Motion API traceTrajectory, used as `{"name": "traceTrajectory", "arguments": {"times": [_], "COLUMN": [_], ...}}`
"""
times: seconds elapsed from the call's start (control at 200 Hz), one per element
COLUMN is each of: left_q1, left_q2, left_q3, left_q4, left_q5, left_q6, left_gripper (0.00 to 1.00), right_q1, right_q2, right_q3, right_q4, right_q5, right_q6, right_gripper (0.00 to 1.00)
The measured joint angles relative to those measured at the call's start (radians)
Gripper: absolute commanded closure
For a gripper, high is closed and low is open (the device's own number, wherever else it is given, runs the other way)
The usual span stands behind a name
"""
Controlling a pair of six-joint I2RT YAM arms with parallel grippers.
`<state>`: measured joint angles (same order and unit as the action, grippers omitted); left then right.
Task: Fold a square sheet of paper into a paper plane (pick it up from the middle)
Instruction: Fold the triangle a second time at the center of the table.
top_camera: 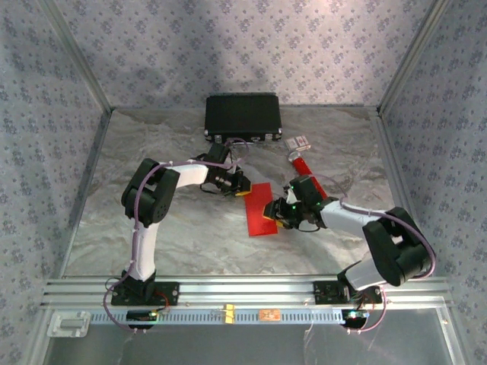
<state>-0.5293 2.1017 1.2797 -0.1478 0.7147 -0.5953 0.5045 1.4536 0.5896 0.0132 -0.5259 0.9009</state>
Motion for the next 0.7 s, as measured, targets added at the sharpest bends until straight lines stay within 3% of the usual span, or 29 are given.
{"name": "traceTrajectory", "arguments": {"times": [0.325,0.535,0.7], "left_q1": [0.000,-0.001,-0.001], "left_q2": [0.000,0.000,0.000], "left_q3": [0.002,0.007,0.014], "left_q4": [-0.005,-0.012,-0.016], "left_q5": [0.000,0.000,0.008], "left_q6": [0.001,0.004,0.003], "left_gripper": [0.85,0.83,0.74], "right_q1": [-0.046,-0.065,-0.071], "right_q2": [0.091,0.142,0.163], "right_q3": [0.038,0.053,0.055], "right_q4": [0.057,0.072,0.075], "right_q5": [-0.064,-0.100,-0.104], "right_q6": [-0.045,-0.084,-0.106], "right_gripper": [0.60,0.74,0.87]}}
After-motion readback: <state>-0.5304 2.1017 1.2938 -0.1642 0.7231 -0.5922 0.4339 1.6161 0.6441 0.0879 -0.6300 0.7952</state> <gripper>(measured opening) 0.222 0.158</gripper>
